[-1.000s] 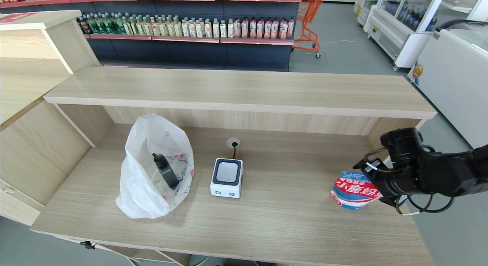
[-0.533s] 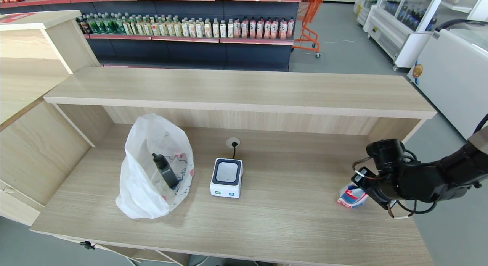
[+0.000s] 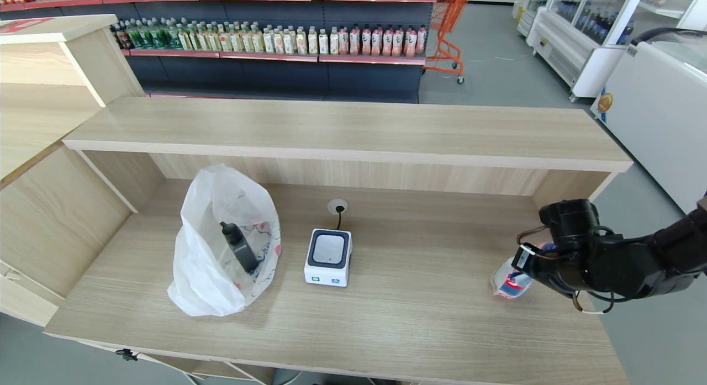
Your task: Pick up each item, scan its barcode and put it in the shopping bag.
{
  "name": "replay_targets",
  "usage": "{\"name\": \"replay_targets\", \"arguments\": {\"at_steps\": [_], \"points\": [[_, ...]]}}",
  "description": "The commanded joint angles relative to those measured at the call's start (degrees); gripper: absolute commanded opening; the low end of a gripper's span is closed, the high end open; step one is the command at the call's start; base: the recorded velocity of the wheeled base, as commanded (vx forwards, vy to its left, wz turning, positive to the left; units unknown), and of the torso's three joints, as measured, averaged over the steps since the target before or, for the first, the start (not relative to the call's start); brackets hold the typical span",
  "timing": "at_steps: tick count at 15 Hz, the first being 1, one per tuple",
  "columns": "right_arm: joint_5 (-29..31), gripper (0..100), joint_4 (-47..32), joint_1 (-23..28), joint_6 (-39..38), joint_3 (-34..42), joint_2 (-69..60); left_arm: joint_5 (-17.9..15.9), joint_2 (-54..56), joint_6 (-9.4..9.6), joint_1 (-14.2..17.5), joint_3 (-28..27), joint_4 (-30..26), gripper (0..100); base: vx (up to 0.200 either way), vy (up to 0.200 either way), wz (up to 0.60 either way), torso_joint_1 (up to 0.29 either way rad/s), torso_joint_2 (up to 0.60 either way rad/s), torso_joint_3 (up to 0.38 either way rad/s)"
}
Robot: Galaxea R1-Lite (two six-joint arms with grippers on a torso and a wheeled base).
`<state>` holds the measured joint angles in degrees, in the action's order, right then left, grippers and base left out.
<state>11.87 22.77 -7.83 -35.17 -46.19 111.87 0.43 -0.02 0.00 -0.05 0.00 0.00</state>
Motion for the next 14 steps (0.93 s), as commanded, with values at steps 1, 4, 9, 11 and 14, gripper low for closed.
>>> {"name": "replay_targets", "arguments": {"at_steps": [1, 4, 9, 11, 14], "points": [[-10.3, 0, 2.0, -0.2, 3.4, 2.3, -11.8, 0.0, 0.0, 0.00, 0.0, 0.0, 0.0, 100, 0.000, 0.000, 0.00, 0.000, 0.00, 0.000], [-33.8, 0, 0.3, 2.6, 9.4, 2.7, -22.0, 0.0, 0.0, 0.00, 0.0, 0.0, 0.0, 100, 0.000, 0.000, 0.00, 0.000, 0.00, 0.000], [-65.4, 0, 0.3, 3.4, 18.7, 5.7, -29.9, 0.0, 0.0, 0.00, 0.0, 0.0, 0.0, 100, 0.000, 0.000, 0.00, 0.000, 0.00, 0.000], [-67.5, 0, 0.3, -1.5, 20.6, 7.8, -32.1, 0.0, 0.0, 0.00, 0.0, 0.0, 0.0, 100, 0.000, 0.000, 0.00, 0.000, 0.00, 0.000], [-67.5, 0, 0.3, -7.2, 21.8, 9.5, -33.7, 0.0, 0.0, 0.00, 0.0, 0.0, 0.0, 100, 0.000, 0.000, 0.00, 0.000, 0.00, 0.000]]}}
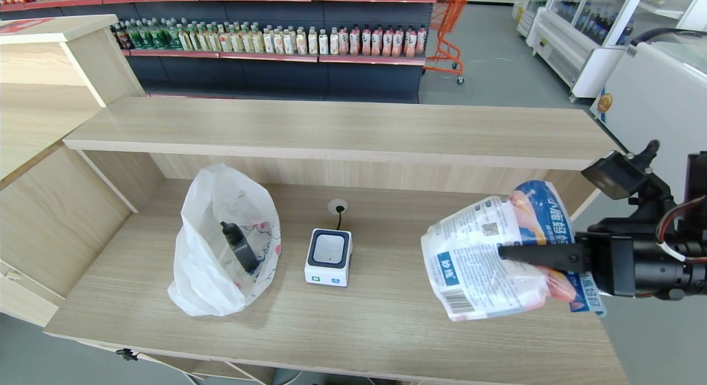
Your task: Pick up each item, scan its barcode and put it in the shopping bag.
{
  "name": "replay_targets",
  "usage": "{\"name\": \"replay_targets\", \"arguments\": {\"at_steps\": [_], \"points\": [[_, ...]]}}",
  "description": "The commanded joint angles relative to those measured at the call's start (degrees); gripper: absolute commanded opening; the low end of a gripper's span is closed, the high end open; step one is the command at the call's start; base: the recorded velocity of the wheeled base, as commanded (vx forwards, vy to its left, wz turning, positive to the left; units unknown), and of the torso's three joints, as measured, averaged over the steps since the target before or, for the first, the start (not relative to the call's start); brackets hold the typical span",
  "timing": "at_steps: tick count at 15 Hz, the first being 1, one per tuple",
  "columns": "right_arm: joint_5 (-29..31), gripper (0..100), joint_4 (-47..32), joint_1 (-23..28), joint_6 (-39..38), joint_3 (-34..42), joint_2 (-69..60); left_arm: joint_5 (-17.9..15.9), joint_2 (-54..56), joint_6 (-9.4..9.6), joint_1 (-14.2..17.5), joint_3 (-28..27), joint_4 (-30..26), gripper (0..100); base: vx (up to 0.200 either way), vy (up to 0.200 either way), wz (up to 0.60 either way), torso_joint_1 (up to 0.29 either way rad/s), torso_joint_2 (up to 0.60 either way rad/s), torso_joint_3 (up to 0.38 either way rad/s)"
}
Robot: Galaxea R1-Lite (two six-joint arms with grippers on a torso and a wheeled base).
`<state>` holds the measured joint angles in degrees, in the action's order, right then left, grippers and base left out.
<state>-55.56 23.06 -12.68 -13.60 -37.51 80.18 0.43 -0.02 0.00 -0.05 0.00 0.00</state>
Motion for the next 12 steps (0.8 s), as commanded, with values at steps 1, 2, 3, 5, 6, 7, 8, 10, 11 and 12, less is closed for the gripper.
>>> {"name": "replay_targets", "arguments": {"at_steps": [1, 2, 3, 5, 6, 7, 8, 10, 11, 12], "points": [[-0.1, 0, -0.3, -3.4, 0.2, 0.9, -2.4, 0.0, 0.0, 0.00, 0.0, 0.0, 0.0, 100, 0.000, 0.000, 0.00, 0.000, 0.00, 0.000], [-0.1, 0, -1.2, -4.2, 0.2, 1.2, -3.0, 0.0, 0.0, 0.00, 0.0, 0.0, 0.0, 100, 0.000, 0.000, 0.00, 0.000, 0.00, 0.000], [-0.1, 0, -3.0, -4.8, 0.1, 1.6, -3.5, 0.0, 0.0, 0.00, 0.0, 0.0, 0.0, 100, 0.000, 0.000, 0.00, 0.000, 0.00, 0.000], [-0.1, 0, -6.1, -6.6, 0.1, 2.1, -4.4, 0.0, 0.0, 0.00, 0.0, 0.0, 0.0, 100, 0.000, 0.000, 0.00, 0.000, 0.00, 0.000], [-0.1, 0, -6.5, -7.4, 0.0, 2.3, -4.7, 0.0, 0.0, 0.00, 0.0, 0.0, 0.0, 100, 0.000, 0.000, 0.00, 0.000, 0.00, 0.000], [0.0, 0, -6.5, -8.3, 0.0, 2.4, -4.3, 0.0, 0.0, 0.00, 0.0, 0.0, 0.0, 100, 0.000, 0.000, 0.00, 0.000, 0.00, 0.000], [0.0, 0, -6.5, -8.6, -0.5, 2.4, -4.3, 0.0, 0.0, 0.00, 0.0, 0.0, 0.0, 100, 0.000, 0.000, 0.00, 0.000, 0.00, 0.000], [0.0, 0, -6.5, -8.8, -2.6, 2.0, -4.4, 0.0, 0.0, 0.00, 0.0, 0.0, 0.0, 100, 0.000, 0.000, 0.00, 0.000, 0.00, 0.000], [0.0, 0, -6.5, -9.0, -2.7, 2.1, -4.4, 0.0, 0.0, 0.00, 0.0, 0.0, 0.0, 100, 0.000, 0.000, 0.00, 0.000, 0.00, 0.000], [0.1, 0, -6.5, -9.2, -2.7, 2.3, -4.1, 0.0, 0.0, 0.00, 0.0, 0.0, 0.0, 100, 0.000, 0.000, 0.00, 0.000, 0.00, 0.000]]}}
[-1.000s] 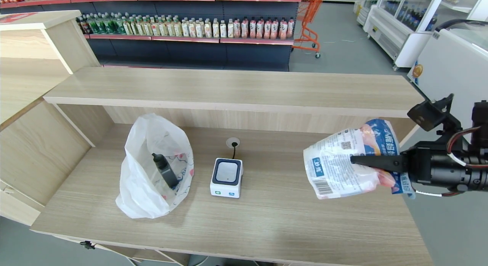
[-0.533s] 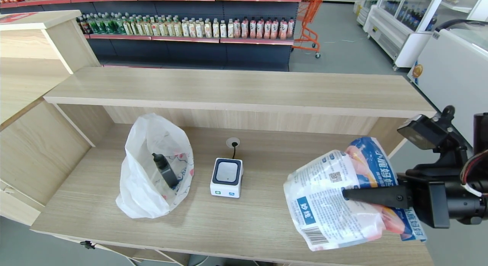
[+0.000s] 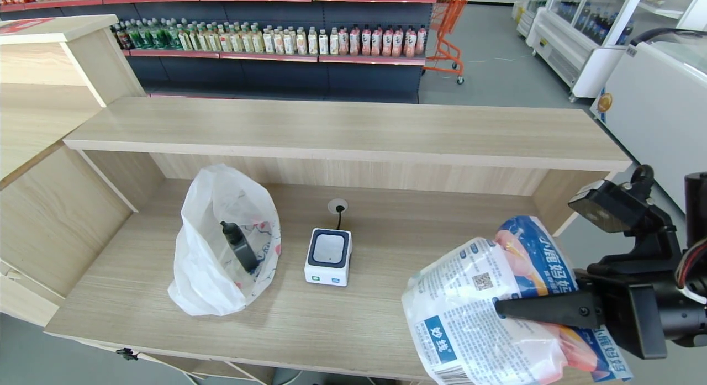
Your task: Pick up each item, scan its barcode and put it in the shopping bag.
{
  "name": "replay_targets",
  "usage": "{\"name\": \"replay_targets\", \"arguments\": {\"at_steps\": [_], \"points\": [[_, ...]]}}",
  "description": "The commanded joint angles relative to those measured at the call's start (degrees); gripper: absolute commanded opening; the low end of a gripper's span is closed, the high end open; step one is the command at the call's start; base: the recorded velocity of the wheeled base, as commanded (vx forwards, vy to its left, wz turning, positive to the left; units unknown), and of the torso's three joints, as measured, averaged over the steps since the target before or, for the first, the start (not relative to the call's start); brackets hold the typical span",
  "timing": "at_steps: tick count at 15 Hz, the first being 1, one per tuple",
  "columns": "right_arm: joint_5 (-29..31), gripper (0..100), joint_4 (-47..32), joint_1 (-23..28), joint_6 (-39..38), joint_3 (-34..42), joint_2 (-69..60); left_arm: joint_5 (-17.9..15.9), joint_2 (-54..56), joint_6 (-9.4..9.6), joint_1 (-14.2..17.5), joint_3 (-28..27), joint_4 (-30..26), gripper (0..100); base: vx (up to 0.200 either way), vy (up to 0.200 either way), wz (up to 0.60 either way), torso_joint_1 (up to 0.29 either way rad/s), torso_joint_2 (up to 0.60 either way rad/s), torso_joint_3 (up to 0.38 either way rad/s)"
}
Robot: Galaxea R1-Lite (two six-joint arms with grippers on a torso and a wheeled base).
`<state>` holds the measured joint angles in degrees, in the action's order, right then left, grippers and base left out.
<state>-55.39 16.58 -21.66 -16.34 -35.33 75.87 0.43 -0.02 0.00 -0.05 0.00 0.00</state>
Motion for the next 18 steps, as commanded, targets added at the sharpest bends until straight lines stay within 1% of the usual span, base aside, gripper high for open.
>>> {"name": "replay_targets", "arguments": {"at_steps": [1, 10, 18], "points": [[0.4, 0, 0.0, -0.4, 0.0, 0.3, 0.4, 0.0, 0.0, 0.00, 0.0, 0.0, 0.0, 100, 0.000, 0.000, 0.00, 0.000, 0.00, 0.000], [2.0, 0, 0.0, -0.9, 0.4, 0.9, 0.5, 0.0, 0.0, 0.00, 0.0, 0.0, 0.0, 100, 0.000, 0.000, 0.00, 0.000, 0.00, 0.000], [2.0, 0, 0.2, -0.9, 1.4, 0.9, 0.4, 0.0, 0.0, 0.00, 0.0, 0.0, 0.0, 100, 0.000, 0.000, 0.00, 0.000, 0.00, 0.000]]}}
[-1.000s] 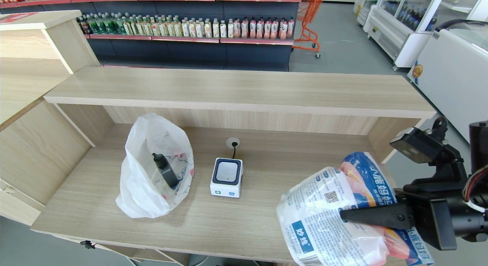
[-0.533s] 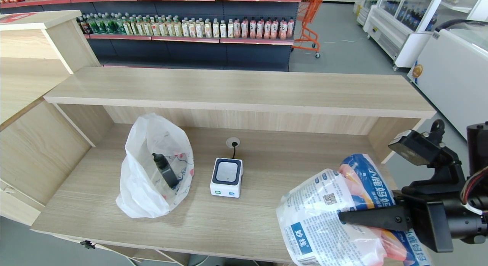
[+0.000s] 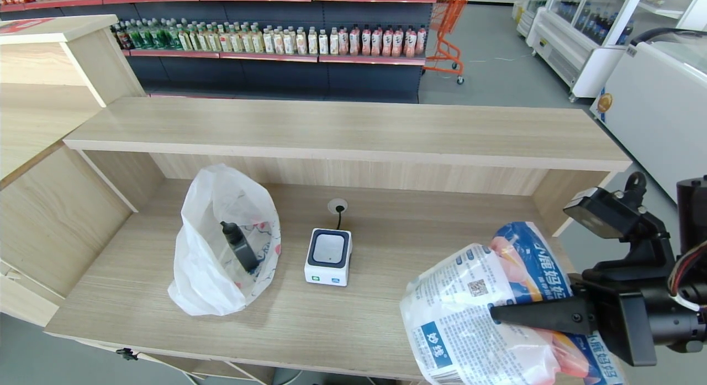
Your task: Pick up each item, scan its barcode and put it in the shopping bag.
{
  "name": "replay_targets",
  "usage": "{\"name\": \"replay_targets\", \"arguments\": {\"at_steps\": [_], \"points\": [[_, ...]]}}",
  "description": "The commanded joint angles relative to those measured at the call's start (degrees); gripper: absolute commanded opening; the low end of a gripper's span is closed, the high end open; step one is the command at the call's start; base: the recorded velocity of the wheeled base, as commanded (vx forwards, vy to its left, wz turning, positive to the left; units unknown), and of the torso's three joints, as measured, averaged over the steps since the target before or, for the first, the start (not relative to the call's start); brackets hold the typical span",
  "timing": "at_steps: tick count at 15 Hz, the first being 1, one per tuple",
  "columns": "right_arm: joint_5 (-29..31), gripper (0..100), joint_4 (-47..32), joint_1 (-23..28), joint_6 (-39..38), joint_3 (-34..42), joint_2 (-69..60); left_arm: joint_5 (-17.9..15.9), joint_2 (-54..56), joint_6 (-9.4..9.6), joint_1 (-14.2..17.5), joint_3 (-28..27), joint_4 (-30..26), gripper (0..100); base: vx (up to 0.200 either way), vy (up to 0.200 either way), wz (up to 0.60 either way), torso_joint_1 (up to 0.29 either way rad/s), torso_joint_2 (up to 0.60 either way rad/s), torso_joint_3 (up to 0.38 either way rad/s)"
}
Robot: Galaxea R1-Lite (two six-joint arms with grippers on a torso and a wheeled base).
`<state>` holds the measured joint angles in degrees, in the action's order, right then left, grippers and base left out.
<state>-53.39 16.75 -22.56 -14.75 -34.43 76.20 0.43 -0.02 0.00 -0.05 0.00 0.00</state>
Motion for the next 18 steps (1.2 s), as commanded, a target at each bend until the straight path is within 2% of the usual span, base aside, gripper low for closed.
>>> {"name": "replay_targets", "arguments": {"at_steps": [1, 3, 5, 8, 11, 13, 18], "points": [[0.0, 0, 0.0, 0.0, 0.8, 0.1, 0.0, 0.0, 0.0, 0.00, 0.0, 0.0, 0.0, 100, 0.000, 0.000, 0.00, 0.000, 0.00, 0.000], [1.8, 0, -0.1, 1.4, 14.1, 0.0, -0.4, 0.0, 0.0, 0.00, 0.0, 0.0, 0.0, 100, 0.000, 0.000, 0.00, 0.000, 0.00, 0.000], [12.6, 0, -0.2, 3.8, 30.4, 1.1, -2.6, 0.0, 0.0, 0.00, 0.0, 0.0, 0.0, 100, 0.000, 0.000, 0.00, 0.000, 0.00, 0.000], [22.7, 0, -0.1, 7.1, 42.9, 4.6, -7.5, 0.0, 0.0, 0.00, 0.0, 0.0, 0.0, 100, 0.000, 0.000, 0.00, 0.000, 0.00, 0.000], [26.7, 0, 0.0, 9.6, 55.4, 7.4, -11.8, 0.0, 0.0, 0.00, 0.0, 0.0, 0.0, 100, 0.000, 0.000, 0.00, 0.000, 0.00, 0.000], [26.6, 0, 0.0, 8.9, 58.3, 9.6, -13.7, 0.0, 0.0, 0.00, 0.0, 0.0, 0.0, 100, 0.000, 0.000, 0.00, 0.000, 0.00, 0.000], [26.5, 0, -0.2, 8.0, 58.2, 10.6, -15.8, 0.0, 0.0, 0.09, 0.0, 0.0, 0.0, 100, 0.000, 0.000, 0.00, 0.000, 0.00, 0.000]]}}
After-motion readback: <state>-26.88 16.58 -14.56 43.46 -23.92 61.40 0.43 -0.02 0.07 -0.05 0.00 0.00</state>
